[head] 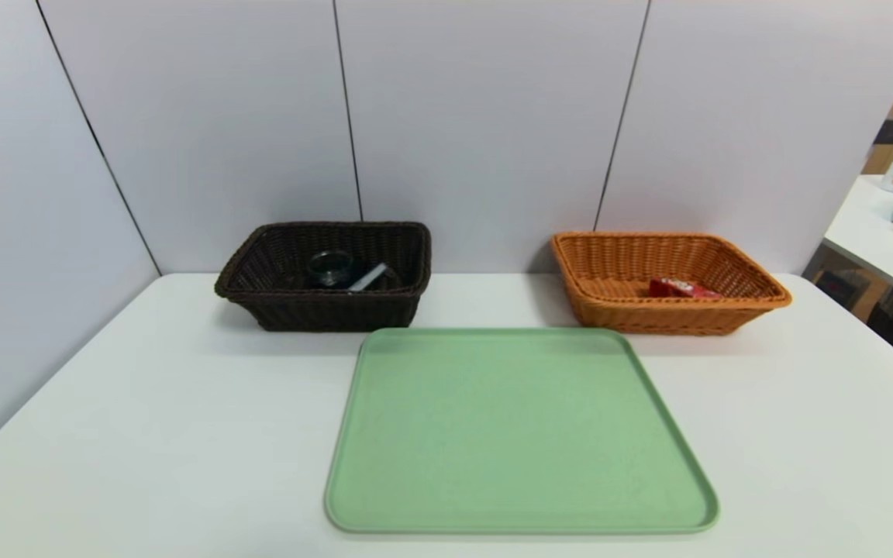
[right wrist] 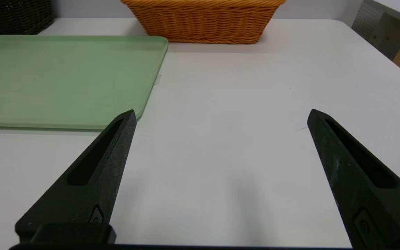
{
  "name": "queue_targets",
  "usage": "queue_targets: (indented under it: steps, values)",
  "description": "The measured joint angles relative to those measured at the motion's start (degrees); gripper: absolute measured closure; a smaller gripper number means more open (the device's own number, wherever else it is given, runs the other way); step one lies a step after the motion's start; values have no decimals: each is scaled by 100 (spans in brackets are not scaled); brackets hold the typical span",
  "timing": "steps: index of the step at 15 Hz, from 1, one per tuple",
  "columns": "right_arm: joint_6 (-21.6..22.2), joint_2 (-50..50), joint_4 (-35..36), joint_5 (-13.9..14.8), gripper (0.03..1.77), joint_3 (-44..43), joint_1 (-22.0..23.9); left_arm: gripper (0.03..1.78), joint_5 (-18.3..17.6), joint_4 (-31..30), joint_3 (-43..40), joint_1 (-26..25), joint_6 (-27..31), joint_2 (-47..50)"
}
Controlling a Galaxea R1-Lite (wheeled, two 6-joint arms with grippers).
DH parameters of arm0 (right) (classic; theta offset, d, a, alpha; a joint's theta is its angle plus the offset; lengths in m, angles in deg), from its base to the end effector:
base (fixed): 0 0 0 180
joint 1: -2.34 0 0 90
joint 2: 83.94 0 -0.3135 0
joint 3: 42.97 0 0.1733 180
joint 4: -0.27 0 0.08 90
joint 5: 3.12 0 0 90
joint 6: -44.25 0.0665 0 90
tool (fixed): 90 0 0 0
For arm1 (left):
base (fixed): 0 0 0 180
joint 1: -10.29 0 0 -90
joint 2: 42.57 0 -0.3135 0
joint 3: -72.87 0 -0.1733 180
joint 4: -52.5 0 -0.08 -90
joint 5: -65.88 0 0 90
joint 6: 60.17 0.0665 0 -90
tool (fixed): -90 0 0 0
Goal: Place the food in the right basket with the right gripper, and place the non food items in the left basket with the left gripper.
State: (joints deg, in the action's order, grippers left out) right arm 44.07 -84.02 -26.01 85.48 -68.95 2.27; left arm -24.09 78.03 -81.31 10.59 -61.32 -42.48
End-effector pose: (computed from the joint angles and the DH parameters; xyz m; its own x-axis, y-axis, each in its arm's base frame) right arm -0.0113 0.0016 0.0751 0.9997 0.0257 -0.0038 -0.0257 0.9997 -0.0030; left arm -0.0111 0.0001 0.0762 1.0000 -0.0047 0.0066 0.0048 0.9998 -0.0201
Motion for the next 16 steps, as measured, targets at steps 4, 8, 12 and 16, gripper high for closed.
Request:
queue_targets:
  steps: [4,8,12,16]
  values:
    - [39,0,51,48,10,9,0,12,63,-1,0,0,-130,0]
    - [23,0,54,52,10,11,0,12,63,-1,0,0,-138,-2]
    - [80,0,49,107,10,11,0,12,63,-4,0,0,-138,-2]
    - [261,0,60,156,10,11,0,12,63,-1,0,2,-138,-2]
